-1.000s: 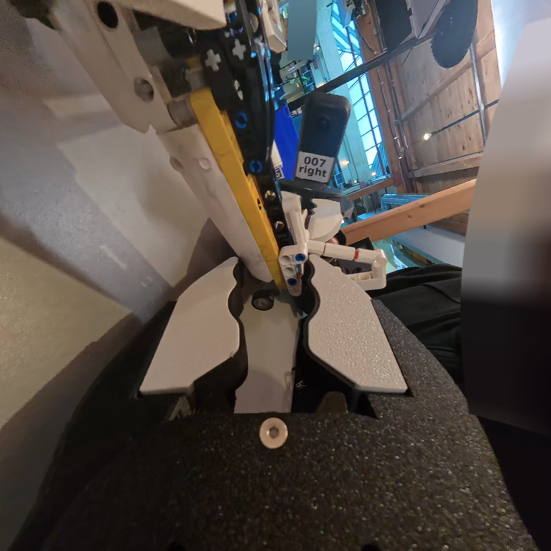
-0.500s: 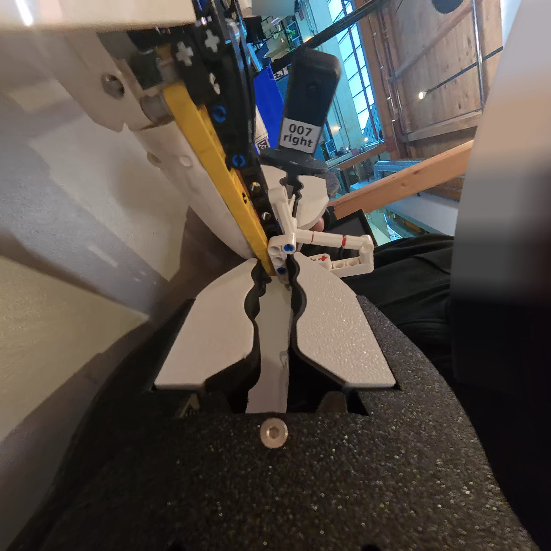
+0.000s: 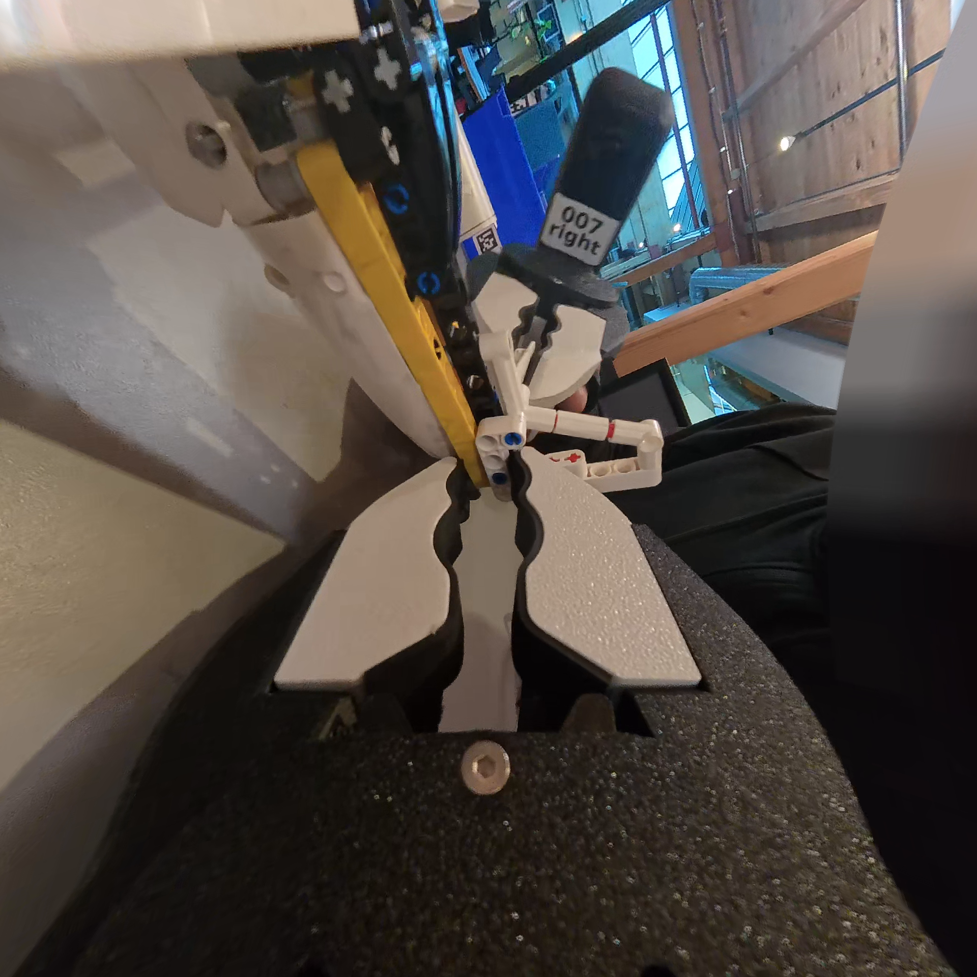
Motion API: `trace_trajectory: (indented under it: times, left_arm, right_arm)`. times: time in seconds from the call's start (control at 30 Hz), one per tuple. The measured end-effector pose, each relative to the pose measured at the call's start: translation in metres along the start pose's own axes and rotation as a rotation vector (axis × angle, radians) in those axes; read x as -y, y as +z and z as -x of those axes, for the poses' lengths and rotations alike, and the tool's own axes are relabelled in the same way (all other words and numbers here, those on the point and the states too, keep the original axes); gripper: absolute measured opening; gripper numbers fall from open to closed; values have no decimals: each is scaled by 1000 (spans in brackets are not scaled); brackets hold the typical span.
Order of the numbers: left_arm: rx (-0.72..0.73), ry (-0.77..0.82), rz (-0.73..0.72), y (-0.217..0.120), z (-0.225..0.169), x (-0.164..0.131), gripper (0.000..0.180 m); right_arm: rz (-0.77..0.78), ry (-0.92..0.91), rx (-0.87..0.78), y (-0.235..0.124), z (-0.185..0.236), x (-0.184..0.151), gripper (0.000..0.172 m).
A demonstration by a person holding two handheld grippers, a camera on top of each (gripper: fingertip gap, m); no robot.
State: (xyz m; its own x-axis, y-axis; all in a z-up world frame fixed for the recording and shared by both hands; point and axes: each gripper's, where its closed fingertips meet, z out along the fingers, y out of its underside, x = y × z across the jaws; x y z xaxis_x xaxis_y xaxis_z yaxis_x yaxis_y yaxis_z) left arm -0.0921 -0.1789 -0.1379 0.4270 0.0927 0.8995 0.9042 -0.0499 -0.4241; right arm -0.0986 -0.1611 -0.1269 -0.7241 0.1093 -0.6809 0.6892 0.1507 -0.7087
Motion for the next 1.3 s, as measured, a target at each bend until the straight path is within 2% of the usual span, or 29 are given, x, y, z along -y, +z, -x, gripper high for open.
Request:
trace_trajectory:
  times: [0.07,0.23,0.3,0.4,0.43,0.5,0.57,0.6,0.77,0.83,0.97,1.1,1.2,1.3]
  left_arm:
    - [-4,3,10,1,-1,-1,17]
    - [2,29,27,2,-1,-2,17]
    - [4,27,33,2,0,-2,17]
    - [11,22,46,2,1,-4,17]
    - [11,24,52,3,1,-5,17]
    - [7,29,60,4,0,-6,17]
    - [8,35,63,4,0,-5,17]
    - [9,34,65,3,0,-5,17]
    - [70,-2,-9,-23,15,9,17]
    - [68,-5,46,-18,15,2,17]
    - [171,18,100,-16,27,-4,17]
    - [282,103,101,-28,38,5,17]
    - [297,132,117,-31,39,9,17]
    - [276,134,88,-37,33,14,27]
  right_arm:
    - [18,-12,0,-1,1,-1,8]
    - [-36,365,157,-4,2,-2,8]
    - [-32,319,133,-4,1,-3,8]
    - [40,-10,-6,-5,1,-7,8]
    - [54,-44,-20,-6,1,-8,8]
    - [41,58,26,-8,2,-8,8]
    - [1,282,125,-10,1,-7,7]
    - [-11,337,149,-12,1,-5,7]
    - [-89,331,89,-38,-15,4,8]
    - [-59,292,67,-36,-14,1,8]
    - [-25,267,25,-33,-17,-5,7]
    - [-34,280,13,-34,-20,-4,7]
    - [-30,267,-3,-33,-20,-5,7]
    - [-31,256,-13,-34,-20,-6,8]
